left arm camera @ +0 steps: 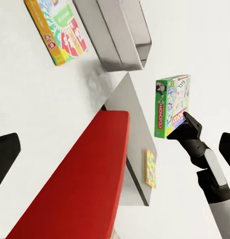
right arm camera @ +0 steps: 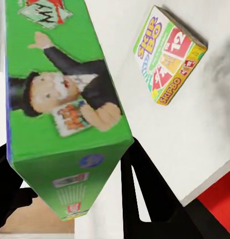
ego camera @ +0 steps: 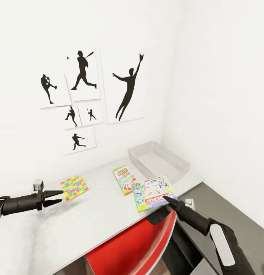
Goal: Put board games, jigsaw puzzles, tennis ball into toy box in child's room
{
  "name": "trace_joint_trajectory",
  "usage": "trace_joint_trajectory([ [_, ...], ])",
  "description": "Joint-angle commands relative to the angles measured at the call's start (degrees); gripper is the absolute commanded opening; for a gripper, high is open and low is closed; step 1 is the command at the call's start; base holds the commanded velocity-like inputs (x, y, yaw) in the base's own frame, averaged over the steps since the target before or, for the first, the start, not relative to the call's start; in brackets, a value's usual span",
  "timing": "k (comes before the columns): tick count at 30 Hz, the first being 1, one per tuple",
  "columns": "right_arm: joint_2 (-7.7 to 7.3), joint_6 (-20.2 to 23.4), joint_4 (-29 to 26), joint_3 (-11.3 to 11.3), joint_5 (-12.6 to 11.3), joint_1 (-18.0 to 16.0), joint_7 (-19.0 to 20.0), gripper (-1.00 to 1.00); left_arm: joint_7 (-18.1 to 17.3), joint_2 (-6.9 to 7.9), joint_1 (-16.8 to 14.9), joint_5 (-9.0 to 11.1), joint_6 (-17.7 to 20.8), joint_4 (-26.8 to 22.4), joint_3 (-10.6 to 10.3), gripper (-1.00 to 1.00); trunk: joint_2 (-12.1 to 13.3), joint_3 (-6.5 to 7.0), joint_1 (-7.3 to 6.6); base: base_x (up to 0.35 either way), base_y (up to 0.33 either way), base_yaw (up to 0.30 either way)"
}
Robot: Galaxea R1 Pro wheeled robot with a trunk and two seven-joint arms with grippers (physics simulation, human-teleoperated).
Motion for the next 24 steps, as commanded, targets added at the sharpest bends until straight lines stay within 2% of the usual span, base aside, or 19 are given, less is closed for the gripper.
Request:
trace_joint_trajectory([
  [1, 0.01, 0.4, 0.0, -0.1, -0.4, 0.0, 0.2, -1.00, -0.3, -0.01, -0.1, -0.2, 0.6, 0.0, 0.0, 1.00, -0.1, -0.14, 0.06, 0.239, -0.116, 0.276],
  [8, 0.01, 0.4, 0.1, -0.2, -0.6, 0.0, 0.4, -1.00, -0.3, -0.01, -0.1, -0.2, 0.6, 0.0, 0.0, 1.00, -0.1, -0.23, 0.06, 0.220, -0.104, 0.210],
  [16, 0.01, 0.4, 0.3, -0.2, -0.7, 0.0, 0.5, -1.00, -0.3, -0.01, -0.1, -0.2, 0.6, 0.0, 0.0, 1.00, -0.1, -0.24, 0.06, 0.177, -0.074, 0.017],
  [24, 0.01, 0.4, 0.3, -0.2, -0.7, 0.0, 0.6, -1.00, -0.3, -0.01, -0.1, -0.2, 0.6, 0.0, 0.0, 1.00, -0.1, -0.24, 0.06, 0.072, -0.020, 0.001],
])
